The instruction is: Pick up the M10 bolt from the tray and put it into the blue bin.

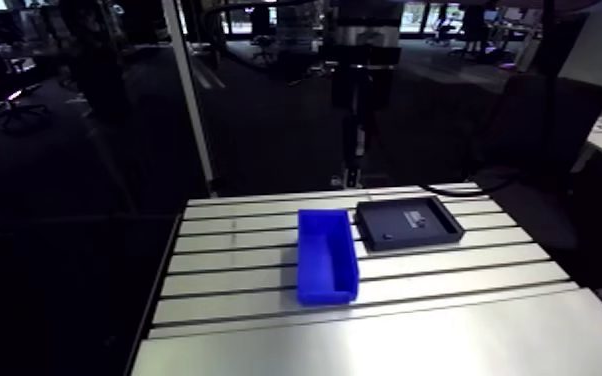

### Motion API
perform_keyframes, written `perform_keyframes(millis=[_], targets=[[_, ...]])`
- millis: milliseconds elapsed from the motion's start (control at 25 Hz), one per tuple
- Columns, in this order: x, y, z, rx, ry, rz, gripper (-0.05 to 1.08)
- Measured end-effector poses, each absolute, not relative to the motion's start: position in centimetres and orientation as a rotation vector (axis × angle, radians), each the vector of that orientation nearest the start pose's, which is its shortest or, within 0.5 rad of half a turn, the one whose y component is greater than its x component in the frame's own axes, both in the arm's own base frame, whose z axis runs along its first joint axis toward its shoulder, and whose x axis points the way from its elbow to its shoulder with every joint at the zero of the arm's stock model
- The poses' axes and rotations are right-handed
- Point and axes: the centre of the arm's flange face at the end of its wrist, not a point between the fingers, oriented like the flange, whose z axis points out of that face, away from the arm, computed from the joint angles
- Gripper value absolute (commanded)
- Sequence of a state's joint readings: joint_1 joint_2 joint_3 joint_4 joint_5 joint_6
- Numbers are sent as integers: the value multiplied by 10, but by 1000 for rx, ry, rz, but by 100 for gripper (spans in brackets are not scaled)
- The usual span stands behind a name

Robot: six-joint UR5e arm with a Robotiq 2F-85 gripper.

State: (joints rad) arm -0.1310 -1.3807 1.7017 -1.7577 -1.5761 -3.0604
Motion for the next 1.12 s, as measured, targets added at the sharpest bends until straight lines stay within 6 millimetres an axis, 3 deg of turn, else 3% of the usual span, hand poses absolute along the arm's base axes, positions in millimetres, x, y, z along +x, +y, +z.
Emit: perform_keyframes(millis=[560,1120], targets=[[-531,-76,305,-1990,2309,-116,103],[-525,-82,250,-1998,2299,-53,103]])
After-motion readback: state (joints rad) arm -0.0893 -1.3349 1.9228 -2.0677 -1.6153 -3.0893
